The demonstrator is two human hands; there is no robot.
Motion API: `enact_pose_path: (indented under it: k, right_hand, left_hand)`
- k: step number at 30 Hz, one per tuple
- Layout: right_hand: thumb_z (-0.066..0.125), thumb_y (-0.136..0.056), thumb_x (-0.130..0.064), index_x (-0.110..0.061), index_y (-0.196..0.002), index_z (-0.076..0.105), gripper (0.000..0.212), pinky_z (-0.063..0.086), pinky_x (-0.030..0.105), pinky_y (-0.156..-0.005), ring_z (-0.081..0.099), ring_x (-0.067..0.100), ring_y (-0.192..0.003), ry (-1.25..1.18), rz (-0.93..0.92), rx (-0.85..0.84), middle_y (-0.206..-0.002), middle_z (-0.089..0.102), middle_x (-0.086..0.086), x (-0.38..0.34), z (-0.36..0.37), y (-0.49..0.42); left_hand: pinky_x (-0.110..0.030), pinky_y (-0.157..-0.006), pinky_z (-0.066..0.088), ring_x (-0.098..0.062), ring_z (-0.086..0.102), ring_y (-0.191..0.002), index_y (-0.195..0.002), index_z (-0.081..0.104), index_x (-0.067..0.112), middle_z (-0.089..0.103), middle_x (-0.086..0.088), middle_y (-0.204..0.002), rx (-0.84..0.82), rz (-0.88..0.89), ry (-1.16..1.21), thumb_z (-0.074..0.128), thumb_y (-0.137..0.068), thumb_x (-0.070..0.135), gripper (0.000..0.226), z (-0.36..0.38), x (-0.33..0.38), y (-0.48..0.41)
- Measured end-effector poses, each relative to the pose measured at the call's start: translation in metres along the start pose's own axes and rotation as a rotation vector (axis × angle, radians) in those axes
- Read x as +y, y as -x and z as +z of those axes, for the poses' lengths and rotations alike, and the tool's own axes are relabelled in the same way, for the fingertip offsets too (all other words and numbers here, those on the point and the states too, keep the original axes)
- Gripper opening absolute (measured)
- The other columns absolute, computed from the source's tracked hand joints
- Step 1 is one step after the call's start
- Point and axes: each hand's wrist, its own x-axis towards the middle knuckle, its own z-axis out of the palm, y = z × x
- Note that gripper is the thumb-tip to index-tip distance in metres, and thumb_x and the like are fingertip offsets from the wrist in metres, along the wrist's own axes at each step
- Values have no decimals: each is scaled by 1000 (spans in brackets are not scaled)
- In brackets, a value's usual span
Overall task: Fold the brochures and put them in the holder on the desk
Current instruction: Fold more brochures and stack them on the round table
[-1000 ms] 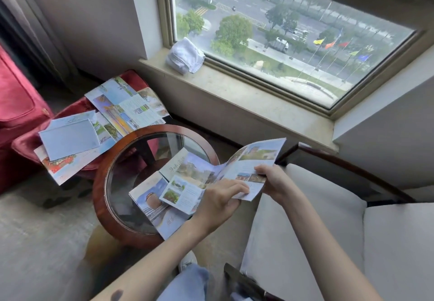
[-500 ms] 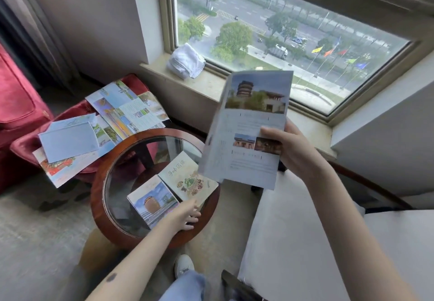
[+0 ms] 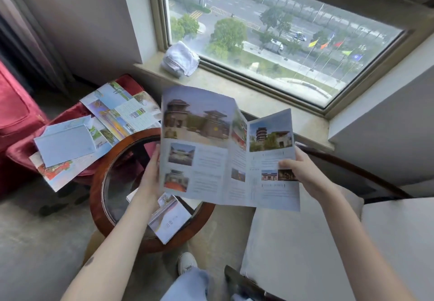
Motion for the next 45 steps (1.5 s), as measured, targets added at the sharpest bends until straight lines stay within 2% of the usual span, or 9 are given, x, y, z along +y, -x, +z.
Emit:
enact_pose_path:
  k: [3, 12, 22, 24, 27, 30, 33, 36, 45]
  right_hand:
    - [47, -85, 2, -31, -100, 52, 36, 54, 25, -62, 69, 13, -83, 43, 20, 1, -99, 67, -2, 7, 7, -1]
    - [41, -97, -15, -23, -101, 53, 14, 52, 25, -59, 68, 12, -78, -107, 130, -12, -98, 67, -1, 31, 63, -9]
    - [29, -94, -54, -24, -96, 70, 51, 54, 24, -65, 70, 12, -84, -281, 224, -33, -95, 74, -2, 44, 87, -13]
    - [40, -95, -46, -21, -100, 66, 36, 52, 18, -59, 70, 7, -80, -291, 168, -22, -95, 73, -2, 48, 84, -11]
    - [49, -92, -5, -18, -103, 59, 20, 52, 24, -75, 65, 13, -90, -255, 37, 42, -107, 67, 7, 54, 77, -11]
    - [47, -92, 1, -20, -105, 56, 26, 52, 26, -78, 66, 14, -93, -332, -29, 70, -107, 68, 3, 47, 68, -12]
    - [49, -93, -4, -18, -110, 56, 23, 54, 21, -71, 68, 11, -91, -402, -91, 68, -105, 69, -2, 39, 59, -16]
    - [49, -93, -3, -11, -116, 52, 25, 54, 21, -70, 68, 11, -90, -447, -152, 105, -107, 68, 2, 33, 56, -18]
    - [53, -92, -7, -16, -110, 52, 20, 52, 16, -68, 65, 11, -85, -327, -117, 215, -104, 64, 2, 25, 70, -22]
  left_hand:
    - [-35, -84, 47, -22, 60, -94, -108, 61, 15, 67, -5, -101, 35, 209, 288, 50, -94, 21, 19, 0, 16, -5]
    - [-23, -55, 36, -3, 49, -58, -68, 54, 27, 58, 9, -63, 165, 528, -784, 73, -77, 24, 21, 62, -2, 14]
    - [-34, -80, 43, -16, 56, -95, -100, 53, 27, 61, 8, -104, 38, 671, -1209, 43, -90, 50, 27, 128, -49, 43]
    - [-38, -91, 38, -15, 51, -106, -108, 54, 28, 58, 9, -113, -15, 657, -1250, 34, -92, 54, 37, 129, -52, 40]
    - [-38, -106, 27, -12, 41, -126, -120, 57, 27, 51, 9, -133, -61, 634, -1199, 39, -96, 45, 36, 124, -48, 34]
    - [-33, -108, 28, -16, 37, -128, -130, 49, 18, 45, 1, -137, 124, 685, -1100, 53, -92, 30, 40, 116, -39, 25]
    - [-20, -84, 43, -13, 48, -108, -132, 42, 15, 48, 1, -125, 190, 457, -755, 58, -90, 30, 47, 109, -23, 25]
    - [-9, -57, 46, -9, 64, -84, -112, 61, 10, 70, 2, -100, -50, 289, -367, 54, -93, 26, 26, 103, -19, 28]
    - [-17, -40, 46, -13, 68, -55, -108, 59, 12, 71, -4, -96, -145, 274, -361, 44, -98, 18, 19, 80, -30, 39]
